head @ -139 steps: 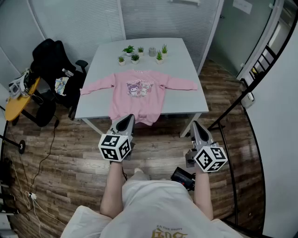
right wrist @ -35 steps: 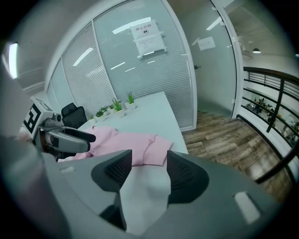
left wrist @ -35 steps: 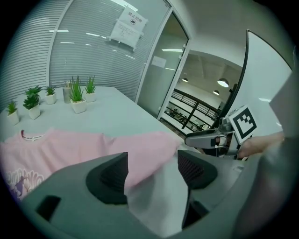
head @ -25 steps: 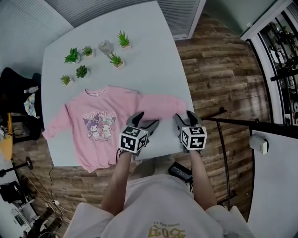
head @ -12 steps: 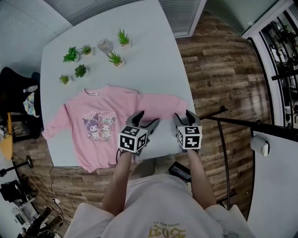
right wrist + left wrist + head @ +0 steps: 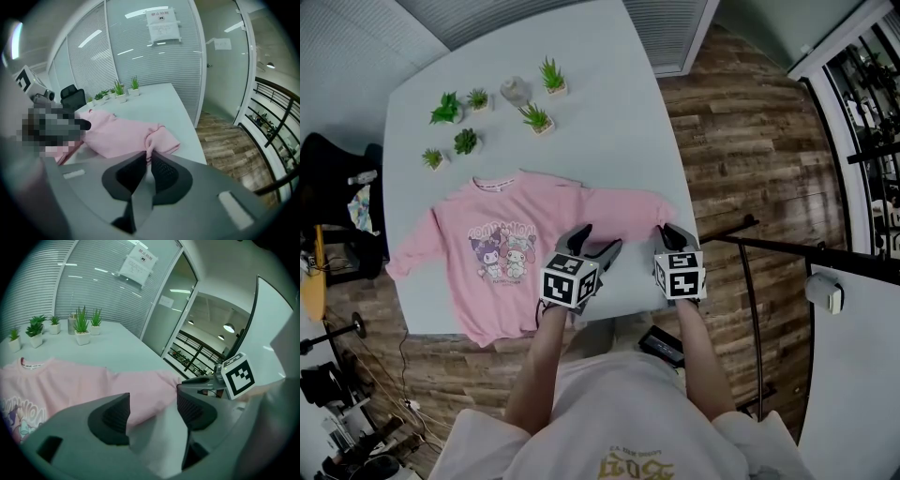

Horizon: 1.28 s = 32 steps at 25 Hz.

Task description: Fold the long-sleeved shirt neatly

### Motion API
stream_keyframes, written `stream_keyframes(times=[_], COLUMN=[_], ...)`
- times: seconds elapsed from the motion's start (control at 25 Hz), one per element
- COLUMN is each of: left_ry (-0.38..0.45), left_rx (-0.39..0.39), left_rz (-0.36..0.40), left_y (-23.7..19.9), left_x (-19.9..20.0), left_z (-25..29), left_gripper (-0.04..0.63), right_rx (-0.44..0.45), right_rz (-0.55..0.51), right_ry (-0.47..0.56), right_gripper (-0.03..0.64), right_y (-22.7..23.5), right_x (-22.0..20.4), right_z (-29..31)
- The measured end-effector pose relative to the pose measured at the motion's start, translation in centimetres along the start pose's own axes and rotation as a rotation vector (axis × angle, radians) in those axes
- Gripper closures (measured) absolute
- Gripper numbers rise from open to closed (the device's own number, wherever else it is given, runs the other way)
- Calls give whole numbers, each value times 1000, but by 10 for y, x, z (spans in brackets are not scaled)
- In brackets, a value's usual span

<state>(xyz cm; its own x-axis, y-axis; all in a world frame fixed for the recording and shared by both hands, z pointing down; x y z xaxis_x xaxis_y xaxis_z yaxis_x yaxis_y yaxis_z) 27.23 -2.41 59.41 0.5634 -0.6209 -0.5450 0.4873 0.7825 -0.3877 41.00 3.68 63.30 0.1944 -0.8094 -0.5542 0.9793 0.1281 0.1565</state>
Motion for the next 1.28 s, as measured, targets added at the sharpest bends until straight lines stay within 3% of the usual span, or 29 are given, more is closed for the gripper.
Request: stream_keyframes(times=[0.28, 0.52, 1.28], left_ry=[-3, -2, 88], left_rx=[-1, -1, 45], left_rz=[36, 10, 15], left_y=[3, 4, 6], left_x=[-3, -3, 24], left_z=[-4, -8, -48], left_gripper=[287, 295, 327], right_rx=[40, 56, -88], right_rz=[20, 64, 177], right_ry=[-19, 35, 245], right_gripper=[574, 574, 575], right_y=[0, -1, 56], right_x=[2, 9, 28], right_z=[-4, -23, -113])
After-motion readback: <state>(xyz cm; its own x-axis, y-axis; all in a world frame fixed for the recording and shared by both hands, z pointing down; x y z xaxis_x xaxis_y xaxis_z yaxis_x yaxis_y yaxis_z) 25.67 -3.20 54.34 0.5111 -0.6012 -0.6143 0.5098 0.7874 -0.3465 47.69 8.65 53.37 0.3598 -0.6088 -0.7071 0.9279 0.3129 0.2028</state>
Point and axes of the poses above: the fingertips, and each gripper's own axes: z forward along the fingers, y to its right, x out of its top, the point moved 3 cm from there along -z, backward along the fingers, and after that the axes turned 8 degrees about -y, right-handed, at the moved point
